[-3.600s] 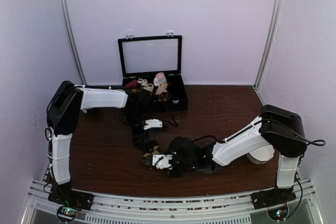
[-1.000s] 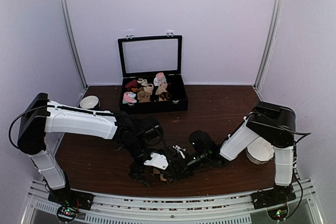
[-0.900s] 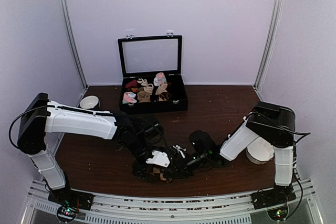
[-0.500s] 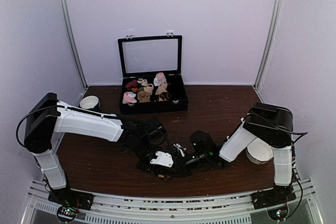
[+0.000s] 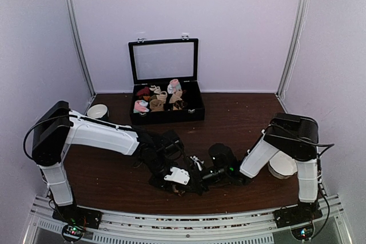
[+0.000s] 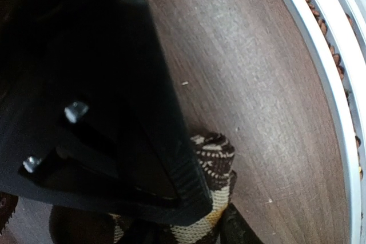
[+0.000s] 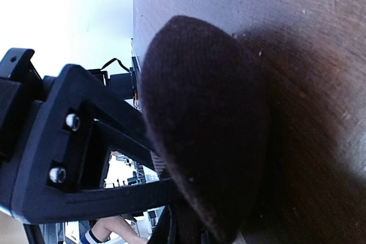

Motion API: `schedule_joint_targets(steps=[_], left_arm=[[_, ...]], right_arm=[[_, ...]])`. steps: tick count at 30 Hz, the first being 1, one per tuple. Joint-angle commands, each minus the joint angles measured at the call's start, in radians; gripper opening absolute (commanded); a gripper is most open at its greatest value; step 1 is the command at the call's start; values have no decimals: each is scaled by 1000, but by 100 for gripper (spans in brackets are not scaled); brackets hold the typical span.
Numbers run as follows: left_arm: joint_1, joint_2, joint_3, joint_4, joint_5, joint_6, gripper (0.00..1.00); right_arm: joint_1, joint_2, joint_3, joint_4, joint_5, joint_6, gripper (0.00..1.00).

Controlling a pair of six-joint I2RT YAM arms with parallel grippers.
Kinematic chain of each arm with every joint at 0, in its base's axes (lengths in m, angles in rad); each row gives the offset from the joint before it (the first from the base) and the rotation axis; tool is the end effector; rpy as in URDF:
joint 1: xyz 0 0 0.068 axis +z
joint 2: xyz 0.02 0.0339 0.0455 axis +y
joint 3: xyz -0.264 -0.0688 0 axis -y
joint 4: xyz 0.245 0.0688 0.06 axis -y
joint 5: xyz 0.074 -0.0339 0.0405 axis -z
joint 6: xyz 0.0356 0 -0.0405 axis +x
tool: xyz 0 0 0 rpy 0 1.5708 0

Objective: Roll the socks
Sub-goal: Roll the sock at the center of the board.

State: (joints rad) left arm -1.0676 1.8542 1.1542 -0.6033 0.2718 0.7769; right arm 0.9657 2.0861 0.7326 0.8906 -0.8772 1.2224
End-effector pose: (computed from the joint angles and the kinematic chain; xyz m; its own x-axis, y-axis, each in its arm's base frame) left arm 0.1597 -0.3099 0.1506 0.2840 0.8846 -0.3700 0.9522 -0.3054 0.0007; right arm 0.1755 0.3019 0.0737 -0.9488 -0.3154 0.0173 -0.0744 0.2762 0.9582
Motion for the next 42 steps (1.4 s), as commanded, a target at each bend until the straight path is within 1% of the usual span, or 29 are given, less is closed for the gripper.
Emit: schedule_joint_targets(steps=[1, 4, 5, 9, 10, 12, 13, 17, 19, 23, 26, 29, 32, 33, 34, 36, 37, 38, 39, 40, 41, 42], left_arm=[[-2, 24, 2, -103, -18, 30, 27], [0, 34, 2, -95, -41, 27, 5], [0, 41, 6, -94, -50, 23, 0], [13, 57, 27, -111, -41, 17, 0], [19, 62, 33, -118, -38, 14, 0], [37, 78, 53, -140, -21, 1, 0], [51, 89, 66, -155, -4, -4, 0], [129, 143, 135, -234, 130, -30, 0], [176, 169, 171, -277, 201, -45, 0], [234, 211, 225, -345, 329, -56, 0], [260, 247, 265, -395, 379, -53, 0], [288, 279, 307, -448, 441, -46, 0], [311, 307, 355, -525, 507, -29, 0], [316, 317, 369, -546, 525, -28, 0], [320, 324, 382, -567, 547, -21, 0], [325, 332, 398, -596, 578, -11, 0], [325, 330, 399, -604, 590, -11, 0], [326, 331, 401, -614, 602, -4, 0], [326, 331, 400, -627, 617, 4, 0], [327, 331, 402, -648, 635, 23, 0], [325, 330, 406, -664, 652, 38, 0], [326, 330, 409, -676, 661, 46, 0]], right_arm=[[1, 77, -46, -237, 106, -54, 0], [1, 83, -44, -218, 100, -47, 0], [0, 81, -43, -217, 101, -48, 0], [1, 53, -45, -263, 129, -86, 0], [1, 40, -45, -292, 144, -106, 2], [2, 6, -49, -348, 182, -148, 19], [2, -11, -52, -368, 200, -168, 24], [2, -90, -71, -437, 277, -248, 34], [4, -145, -87, -461, 317, -289, 36], [20, -241, -105, -555, 421, -409, 39], [43, -301, -119, -602, 509, -492, 39], [81, -371, -129, -656, 635, -567, 44], [134, -461, -140, -708, 798, -638, 61], [153, -497, -144, -724, 860, -661, 85], [178, -533, -144, -748, 932, -693, 98], [250, -594, -117, -833, 1110, -760, 100], [280, -618, -84, -908, 1246, -787, 100], [303, -637, -64, -953, 1320, -803, 100], [315, -655, -55, -964, 1354, -828, 100], [316, -668, -58, -958, 1406, -800, 100], [313, -677, -58, -982, 1500, -714, 100], [294, -688, -55, -1005, 1513, -643, 100]])
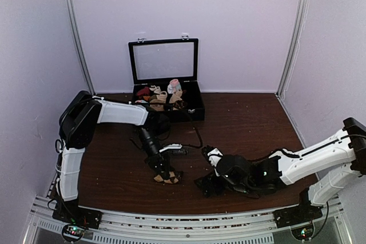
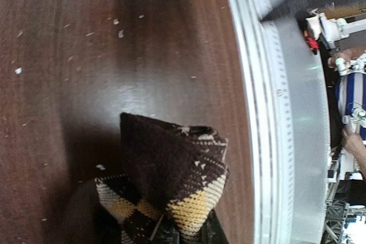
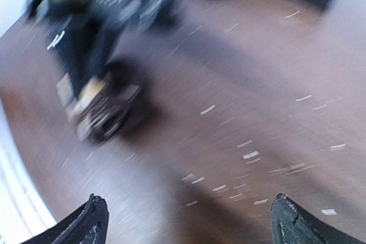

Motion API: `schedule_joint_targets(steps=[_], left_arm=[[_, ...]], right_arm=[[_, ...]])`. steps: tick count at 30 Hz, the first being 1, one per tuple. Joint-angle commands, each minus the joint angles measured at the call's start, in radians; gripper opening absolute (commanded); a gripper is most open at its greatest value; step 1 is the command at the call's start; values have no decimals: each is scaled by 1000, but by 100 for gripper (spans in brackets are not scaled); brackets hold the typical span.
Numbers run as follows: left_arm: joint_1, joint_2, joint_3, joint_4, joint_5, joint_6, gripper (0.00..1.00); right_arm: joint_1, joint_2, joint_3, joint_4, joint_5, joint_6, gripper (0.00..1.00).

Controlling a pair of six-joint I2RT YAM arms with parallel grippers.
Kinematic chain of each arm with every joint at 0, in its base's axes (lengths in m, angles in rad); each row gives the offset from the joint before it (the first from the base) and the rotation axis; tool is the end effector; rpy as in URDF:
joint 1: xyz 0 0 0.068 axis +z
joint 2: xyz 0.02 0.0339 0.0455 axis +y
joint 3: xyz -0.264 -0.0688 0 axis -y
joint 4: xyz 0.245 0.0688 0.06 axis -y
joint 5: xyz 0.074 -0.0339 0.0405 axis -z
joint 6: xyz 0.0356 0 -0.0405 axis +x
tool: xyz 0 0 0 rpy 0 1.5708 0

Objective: Roll the socks
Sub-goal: Roll the sock at the center of the board.

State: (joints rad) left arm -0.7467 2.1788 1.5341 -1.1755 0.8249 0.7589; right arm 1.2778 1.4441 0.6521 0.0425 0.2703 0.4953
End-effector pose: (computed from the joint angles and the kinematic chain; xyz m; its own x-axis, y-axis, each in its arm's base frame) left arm 0.2600 -0.2762 0.1358 -0.2904 0.9051 -0.3107 0.7273 -0.0022 -0.6863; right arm 0.0902 0.2660 0.1694 -0.5848 -0.3526 -0.7305 -0.6686 0.7195 0.1879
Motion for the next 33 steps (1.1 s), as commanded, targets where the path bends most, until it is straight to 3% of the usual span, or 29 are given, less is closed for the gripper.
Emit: schedule_joint_targets(steps=[1, 5, 7, 13, 26, 33], left_arm=[[5, 6, 34, -111, 112, 68, 0], [6, 13, 62, -169, 149, 112, 0], [6, 24, 82, -213, 171, 144, 0], [6, 27, 107, -270, 207, 184, 0], [6, 5, 171, -480, 262, 339, 0], [4, -41, 154, -481, 271, 329, 0]], right_arm=[[-45, -62, 1, -80, 297, 55, 100], [-17, -107, -77, 221, 14, -318, 100], [24, -90, -62, 247, -30, -456, 100], [28, -46, 74, 199, -331, -603, 94], [25, 162, 296, 81, -304, -745, 84], [25, 196, 340, 66, -212, -782, 60]])
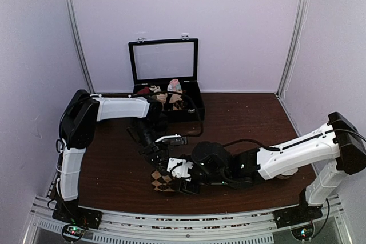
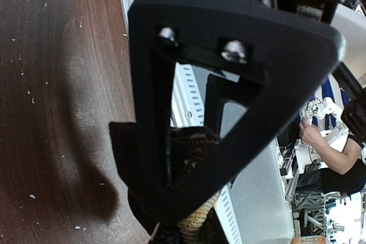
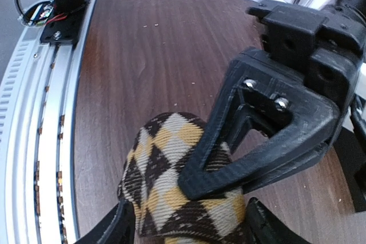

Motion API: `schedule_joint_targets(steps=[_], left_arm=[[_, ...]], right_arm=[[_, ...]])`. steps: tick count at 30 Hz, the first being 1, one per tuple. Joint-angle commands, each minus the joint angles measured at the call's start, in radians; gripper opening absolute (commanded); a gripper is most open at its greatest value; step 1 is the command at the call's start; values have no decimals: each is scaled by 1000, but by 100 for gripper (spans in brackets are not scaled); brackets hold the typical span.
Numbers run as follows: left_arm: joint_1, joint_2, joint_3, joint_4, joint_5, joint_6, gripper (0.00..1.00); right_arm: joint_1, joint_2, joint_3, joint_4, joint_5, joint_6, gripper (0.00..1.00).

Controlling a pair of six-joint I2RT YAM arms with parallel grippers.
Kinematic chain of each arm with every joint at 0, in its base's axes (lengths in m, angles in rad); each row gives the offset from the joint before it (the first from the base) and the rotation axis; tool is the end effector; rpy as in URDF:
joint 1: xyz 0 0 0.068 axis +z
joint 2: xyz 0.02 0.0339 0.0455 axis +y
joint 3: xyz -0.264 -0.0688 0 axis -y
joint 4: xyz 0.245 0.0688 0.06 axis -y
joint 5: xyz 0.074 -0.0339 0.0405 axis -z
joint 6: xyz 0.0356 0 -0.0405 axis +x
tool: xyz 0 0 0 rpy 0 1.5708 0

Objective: Roll the socks
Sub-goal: Roll the sock at the center of the board.

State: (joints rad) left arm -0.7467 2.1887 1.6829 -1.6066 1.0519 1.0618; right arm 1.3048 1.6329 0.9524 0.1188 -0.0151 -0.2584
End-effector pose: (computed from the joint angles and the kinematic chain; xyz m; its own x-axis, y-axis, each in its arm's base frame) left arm 0.2499 -0.2734 0.1839 -0.2992 0.8670 -0.3986 0.5532 -0.1827 -0.8128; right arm 0.0934 0.3449 0.2111 0.1120 -0.5608 -0.8203 -0.9717 0.1109 -0.2085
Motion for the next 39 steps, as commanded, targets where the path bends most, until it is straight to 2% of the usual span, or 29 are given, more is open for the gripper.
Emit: schedule_joint_targets(steps=[1, 7, 9, 12, 13, 14, 15, 16, 17, 19, 23, 28, 33, 39], left_arm=[[4, -55, 7, -50, 46, 22, 0], [1, -74, 25, -49, 64, -6, 0], [1, -84, 29, -50, 67, -17, 0], [1, -112, 31, -50, 54, -26, 0], [1, -120, 37, -50, 39, -31, 4], [3, -128, 45, -50, 23, -37, 19], [7, -139, 54, -49, 7, -42, 72], [15, -150, 65, -48, -17, -47, 95], [20, -163, 78, -44, -39, -56, 98], [31, -216, 90, 8, -99, -113, 98], [31, -396, 0, 251, -368, -258, 98], [24, -528, -124, 395, -551, -270, 98], [10, -548, -147, 433, -551, -267, 98], [-60, -536, -109, 455, -542, -277, 98]], right_arm=[[-1, 4, 39, -3, 84, -28, 55], [-1, 30, 58, -35, 146, -22, 46], [-1, 42, 62, -66, 162, -31, 35], [-2, 43, 66, -111, 184, -34, 13], [-2, 35, 63, -117, 189, -28, 8], [-4, 28, 60, -118, 190, -19, 3], [-7, 22, 57, -120, 186, -2, 0], [-13, 19, 56, -122, 181, 19, 0], [-19, 16, 54, -124, 168, 42, 0], [-32, 6, 48, -115, 138, 87, 0], [-61, -36, 12, -33, 46, 173, 0], [-105, -70, -17, 88, -94, 260, 0], [-137, -68, 2, 149, -211, 309, 0], [-139, -54, 43, 135, -235, 329, 0]])
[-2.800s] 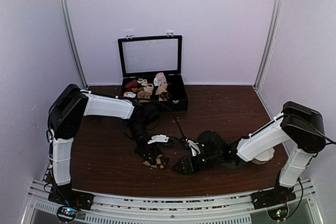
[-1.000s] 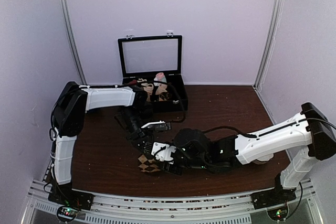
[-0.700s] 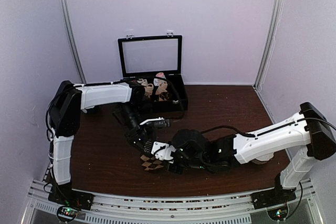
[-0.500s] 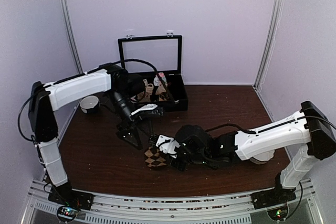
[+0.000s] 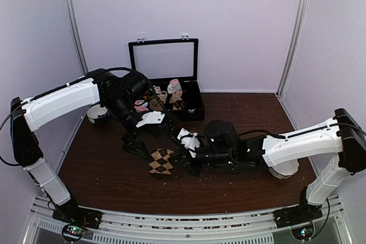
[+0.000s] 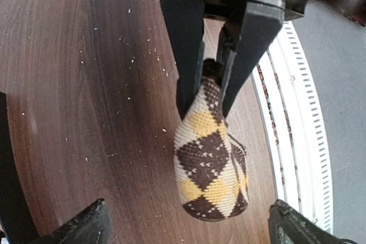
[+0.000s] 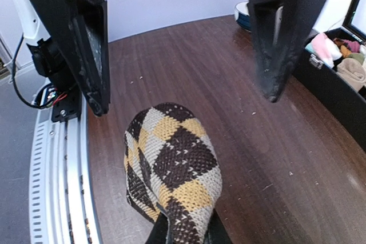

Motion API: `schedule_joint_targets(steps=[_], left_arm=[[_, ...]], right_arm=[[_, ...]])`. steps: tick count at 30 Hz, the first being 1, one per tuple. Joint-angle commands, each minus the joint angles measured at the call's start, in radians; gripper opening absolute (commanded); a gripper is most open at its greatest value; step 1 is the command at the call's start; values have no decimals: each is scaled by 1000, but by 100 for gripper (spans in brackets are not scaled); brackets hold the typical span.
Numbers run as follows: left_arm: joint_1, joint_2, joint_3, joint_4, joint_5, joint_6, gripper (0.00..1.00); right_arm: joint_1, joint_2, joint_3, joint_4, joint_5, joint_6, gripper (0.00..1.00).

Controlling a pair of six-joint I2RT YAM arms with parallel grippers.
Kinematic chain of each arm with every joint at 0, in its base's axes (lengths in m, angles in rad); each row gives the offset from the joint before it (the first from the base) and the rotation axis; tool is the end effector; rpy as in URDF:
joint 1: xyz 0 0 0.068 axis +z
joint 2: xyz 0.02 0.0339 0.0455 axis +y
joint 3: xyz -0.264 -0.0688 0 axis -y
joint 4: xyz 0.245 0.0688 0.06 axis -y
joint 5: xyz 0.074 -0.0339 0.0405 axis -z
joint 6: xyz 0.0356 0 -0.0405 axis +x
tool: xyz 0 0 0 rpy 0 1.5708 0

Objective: Roll the socks
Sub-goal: Roll the sock at the center of the board.

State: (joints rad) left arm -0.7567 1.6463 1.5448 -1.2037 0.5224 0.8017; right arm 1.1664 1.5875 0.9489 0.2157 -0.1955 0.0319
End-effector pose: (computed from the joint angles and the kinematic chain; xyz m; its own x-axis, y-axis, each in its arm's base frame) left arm 0.2185 -0.2307 0.3104 0.0080 0.8489 -0.5285 0.9842 -0.1003 -0.1462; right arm 0.1338 0.3302 0.2349 -0.1924 -0.3700 -0.9089 -0.9659 0.2350 0.1088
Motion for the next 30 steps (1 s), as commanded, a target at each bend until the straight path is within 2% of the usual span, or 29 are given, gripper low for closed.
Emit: schedule_joint_targets(steps=[1, 7, 13, 17, 22, 24, 29, 30], left_arm=[[-62, 9, 30, 52, -18, -18, 98], [-84, 10, -13, 75, -65, -12, 98], [-105, -3, -22, 61, -55, 6, 98], [-110, -22, -45, 36, -55, 13, 98], [-110, -83, -98, 95, -88, -49, 98], [-110, -108, -92, 119, -163, -89, 98], [-87, -227, -19, 207, -576, -167, 98], [-54, -253, -27, 235, -582, -173, 98]], right_arm=[[-1, -11, 47, 44, -53, 43, 0], [-2, -20, 14, 144, -92, 113, 0], [-7, -8, -14, 244, -131, 180, 0], [-9, -25, -44, 257, -83, 184, 0], [-32, -64, -107, 327, -53, 214, 0], [-36, -64, -101, 325, -55, 216, 0], [-40, -95, -111, 304, -33, 198, 0], [-39, -104, -116, 301, -26, 185, 0]])
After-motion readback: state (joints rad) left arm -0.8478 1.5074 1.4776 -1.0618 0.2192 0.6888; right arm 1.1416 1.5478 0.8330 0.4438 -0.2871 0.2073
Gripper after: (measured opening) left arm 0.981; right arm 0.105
